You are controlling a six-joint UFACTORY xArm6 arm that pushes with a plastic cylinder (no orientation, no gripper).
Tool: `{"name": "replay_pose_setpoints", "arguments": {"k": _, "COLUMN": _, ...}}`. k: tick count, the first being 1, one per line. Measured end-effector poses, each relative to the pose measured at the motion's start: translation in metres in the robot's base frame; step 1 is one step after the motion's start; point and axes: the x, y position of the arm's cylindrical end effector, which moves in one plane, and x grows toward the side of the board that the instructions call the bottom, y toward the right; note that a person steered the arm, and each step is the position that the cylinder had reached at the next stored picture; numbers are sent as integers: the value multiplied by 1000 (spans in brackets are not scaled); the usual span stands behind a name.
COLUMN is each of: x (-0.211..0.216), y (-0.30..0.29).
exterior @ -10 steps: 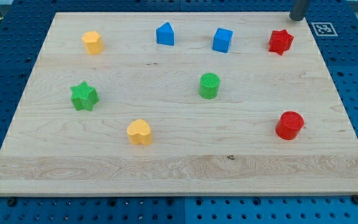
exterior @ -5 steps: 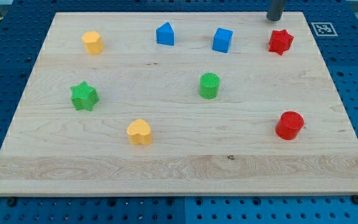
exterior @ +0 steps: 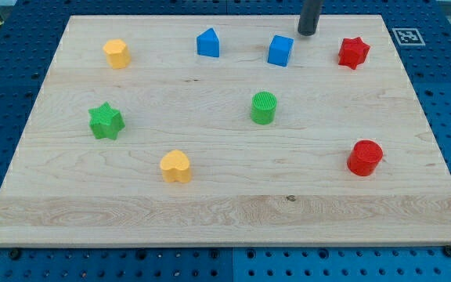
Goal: Point your arm at the blue triangle
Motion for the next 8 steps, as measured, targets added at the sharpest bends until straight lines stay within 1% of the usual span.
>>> {"name": "replay_pose_setpoints", "arguments": {"k": 2, "x": -8, "y": -105}}
{"name": "replay_pose_setpoints", "arguments": {"k": 3, "x": -36, "y": -142}}
{"name": "replay_pose_setpoints", "arguments": {"k": 4, "x": -36, "y": -182}}
{"name": "replay_pose_setpoints", "arguments": {"k": 5, "x": -30, "y": -208}}
{"name": "replay_pose_setpoints", "arguments": {"k": 8, "x": 25, "y": -213}}
